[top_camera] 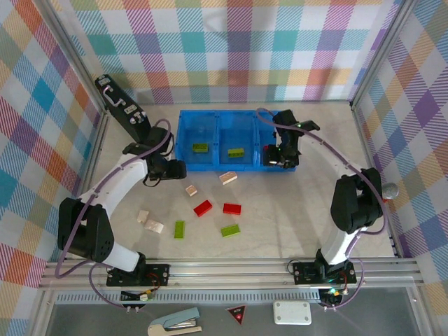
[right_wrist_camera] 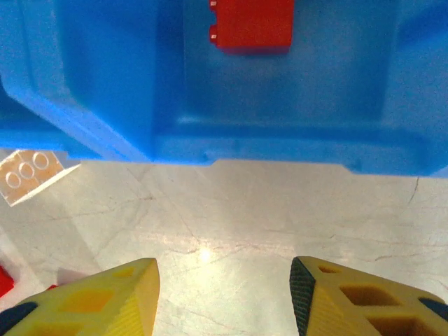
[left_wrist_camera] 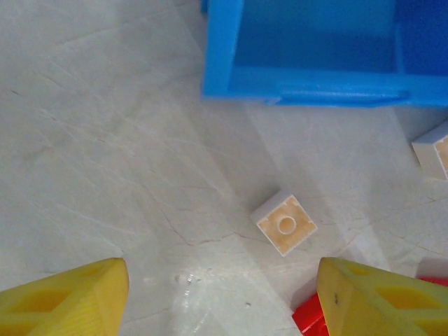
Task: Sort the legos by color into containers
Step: Place the lego in the container, then pick up the lego from the container.
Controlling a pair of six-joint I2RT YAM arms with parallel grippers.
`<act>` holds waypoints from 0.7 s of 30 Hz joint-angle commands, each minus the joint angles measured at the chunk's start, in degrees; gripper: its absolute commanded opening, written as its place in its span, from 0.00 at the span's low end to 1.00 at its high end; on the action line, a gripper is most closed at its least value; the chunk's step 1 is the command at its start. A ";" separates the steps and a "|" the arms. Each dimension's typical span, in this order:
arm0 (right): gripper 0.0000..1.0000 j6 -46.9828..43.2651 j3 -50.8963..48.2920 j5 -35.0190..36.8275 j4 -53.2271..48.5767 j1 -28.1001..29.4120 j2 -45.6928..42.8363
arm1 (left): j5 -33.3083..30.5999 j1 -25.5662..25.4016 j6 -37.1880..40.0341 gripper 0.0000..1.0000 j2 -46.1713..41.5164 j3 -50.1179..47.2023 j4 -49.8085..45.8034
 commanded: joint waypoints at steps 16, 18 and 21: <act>0.53 2.64 -5.89 -0.35 0.76 0.97 -6.61 | -4.79 -7.02 -13.78 0.70 7.12 -1.29 3.16; 0.53 2.73 -5.75 -0.33 0.63 1.07 -6.70 | -4.81 -7.47 -13.93 0.70 8.03 -1.11 3.47; 0.53 2.72 -5.51 -0.27 0.46 1.33 -6.70 | -4.83 -7.80 -14.37 0.70 8.89 -0.94 3.84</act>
